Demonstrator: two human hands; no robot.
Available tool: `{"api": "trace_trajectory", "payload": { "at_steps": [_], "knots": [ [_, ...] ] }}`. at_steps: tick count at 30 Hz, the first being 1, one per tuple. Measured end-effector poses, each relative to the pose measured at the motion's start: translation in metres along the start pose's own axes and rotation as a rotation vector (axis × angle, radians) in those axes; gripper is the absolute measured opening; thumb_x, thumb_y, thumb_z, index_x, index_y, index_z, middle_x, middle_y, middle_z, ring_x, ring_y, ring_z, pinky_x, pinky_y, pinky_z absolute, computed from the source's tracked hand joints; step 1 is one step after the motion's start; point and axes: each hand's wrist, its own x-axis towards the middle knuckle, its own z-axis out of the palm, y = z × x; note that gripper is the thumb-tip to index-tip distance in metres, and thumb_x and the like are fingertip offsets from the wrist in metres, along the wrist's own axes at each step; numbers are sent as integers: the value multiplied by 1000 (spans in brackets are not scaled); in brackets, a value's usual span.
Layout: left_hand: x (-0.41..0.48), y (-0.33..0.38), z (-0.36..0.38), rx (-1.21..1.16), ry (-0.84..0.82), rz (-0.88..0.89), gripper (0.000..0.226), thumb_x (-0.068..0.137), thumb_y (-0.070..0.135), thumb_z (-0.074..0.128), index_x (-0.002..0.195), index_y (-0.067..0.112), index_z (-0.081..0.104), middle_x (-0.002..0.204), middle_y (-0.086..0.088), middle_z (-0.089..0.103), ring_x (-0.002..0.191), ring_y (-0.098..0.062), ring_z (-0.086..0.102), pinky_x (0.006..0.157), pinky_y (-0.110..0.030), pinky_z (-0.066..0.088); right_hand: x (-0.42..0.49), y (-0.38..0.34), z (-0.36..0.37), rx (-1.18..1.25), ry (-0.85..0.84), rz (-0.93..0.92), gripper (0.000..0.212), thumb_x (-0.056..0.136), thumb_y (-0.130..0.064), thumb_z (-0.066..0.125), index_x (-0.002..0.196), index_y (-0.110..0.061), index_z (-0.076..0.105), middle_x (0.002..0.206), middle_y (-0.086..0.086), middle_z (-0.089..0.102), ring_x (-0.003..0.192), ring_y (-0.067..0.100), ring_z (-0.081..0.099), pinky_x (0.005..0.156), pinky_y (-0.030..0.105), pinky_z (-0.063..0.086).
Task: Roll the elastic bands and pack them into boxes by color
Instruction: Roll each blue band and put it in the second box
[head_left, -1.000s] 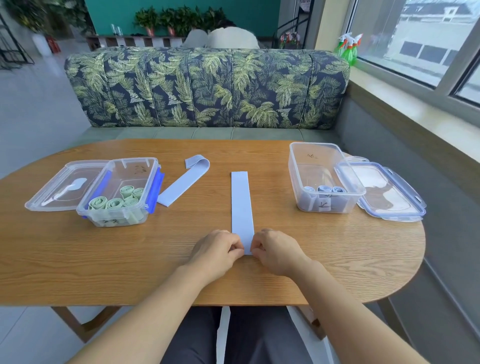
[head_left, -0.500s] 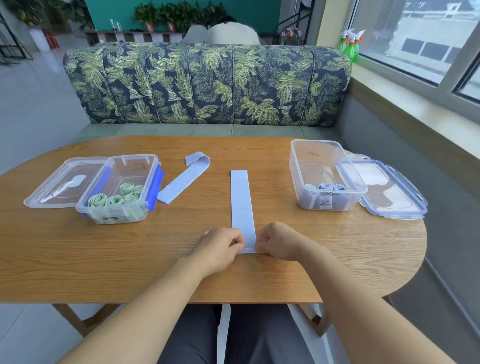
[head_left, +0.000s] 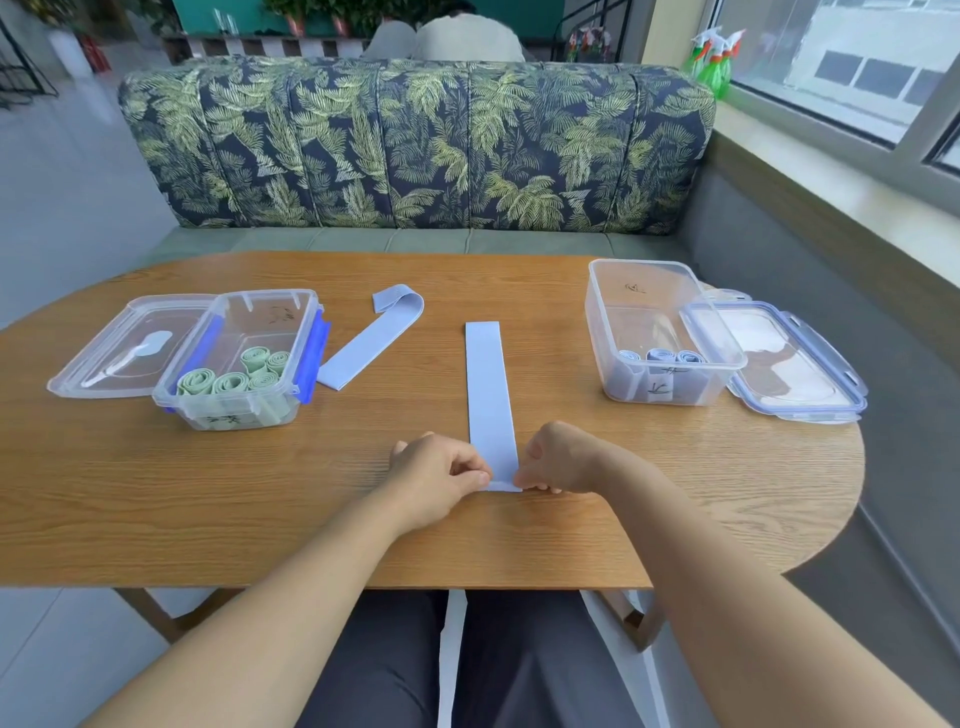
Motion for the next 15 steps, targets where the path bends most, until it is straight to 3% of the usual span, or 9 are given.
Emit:
{"api": "trace_trajectory", "payload": {
  "at_steps": [3, 7, 11, 15],
  "knots": [
    [-5, -4, 0, 182, 152, 241, 11, 91, 28, 64, 88, 31, 74, 88, 18, 64, 97, -9, 48, 85, -32, 26, 1, -1, -1, 1, -7, 3, 19, 84, -18, 67, 68, -11, 59, 62, 1, 57, 58, 16, 51, 60, 25, 45],
    [-18, -13, 13, 432, 361, 624, 8, 84, 20, 66, 81, 24, 72, 78, 12, 61, 83, -16, 53, 71, -32, 30, 3, -4, -1, -39, -31, 15, 25, 84, -14, 62, 60, -10, 56, 60, 3, 56, 52, 17, 49, 53, 22, 43],
    [-17, -18, 26, 490, 405, 670, 19, 76, 6, 75, 87, 22, 73, 81, 8, 62, 84, -16, 54, 72, -33, 35, 9, -7, -3, -88, -68, 34, 26, 87, -17, 63, 63, -9, 58, 62, 5, 59, 54, 18, 53, 58, 23, 47],
    [-14, -19, 28, 471, 427, 624, 20, 70, 6, 80, 80, 22, 72, 77, 10, 61, 79, -16, 56, 73, -33, 33, 12, -7, -3, -103, -82, 47, 27, 88, -18, 63, 62, -10, 58, 58, 2, 58, 50, 15, 52, 57, 21, 48]
  ]
}}
